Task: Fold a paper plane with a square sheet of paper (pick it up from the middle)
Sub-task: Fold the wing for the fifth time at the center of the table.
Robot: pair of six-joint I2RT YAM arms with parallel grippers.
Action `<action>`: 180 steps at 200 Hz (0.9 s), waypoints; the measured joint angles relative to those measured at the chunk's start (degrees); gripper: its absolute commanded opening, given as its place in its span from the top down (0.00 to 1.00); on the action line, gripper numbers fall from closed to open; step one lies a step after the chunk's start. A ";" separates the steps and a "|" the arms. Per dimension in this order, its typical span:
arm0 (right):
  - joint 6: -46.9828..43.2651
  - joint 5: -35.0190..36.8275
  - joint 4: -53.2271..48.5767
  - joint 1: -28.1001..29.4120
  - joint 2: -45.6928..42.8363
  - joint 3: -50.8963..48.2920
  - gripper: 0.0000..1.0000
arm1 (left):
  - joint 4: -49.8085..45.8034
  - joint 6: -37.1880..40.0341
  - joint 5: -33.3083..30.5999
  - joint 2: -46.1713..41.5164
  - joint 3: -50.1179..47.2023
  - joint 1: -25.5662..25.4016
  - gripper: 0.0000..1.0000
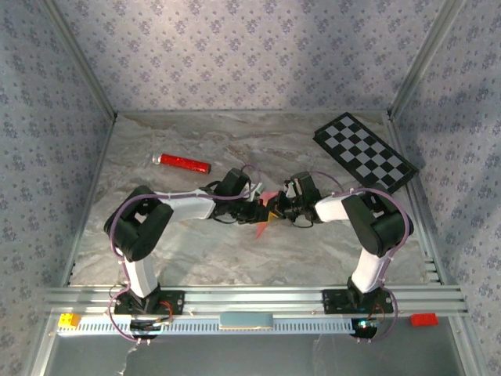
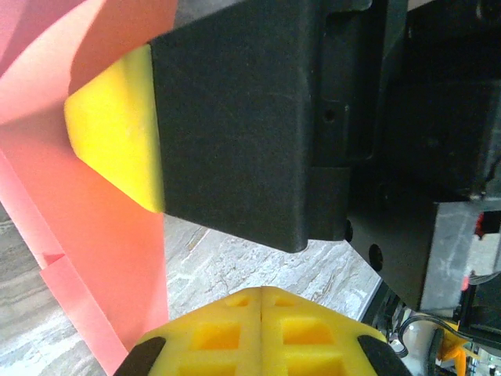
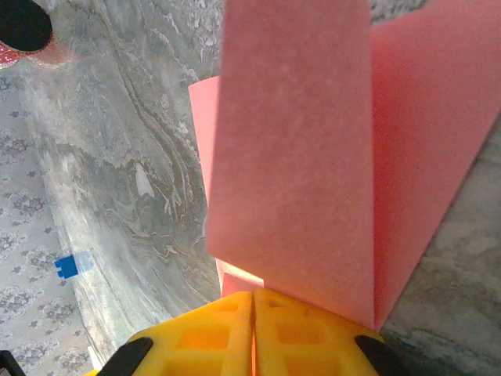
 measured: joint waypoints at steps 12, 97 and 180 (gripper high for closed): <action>0.00 0.00 0.02 0.00 0.00 0.00 0.90 | 0.02 0.00 0.00 0.02 0.07 0.02 1.00; 0.00 0.00 0.55 0.00 0.00 -0.28 0.90 | 0.02 0.11 0.02 2.80 0.63 0.00 1.00; 0.00 0.00 1.27 0.00 0.00 -0.63 0.89 | -1.09 1.11 -0.02 4.39 1.97 0.00 1.00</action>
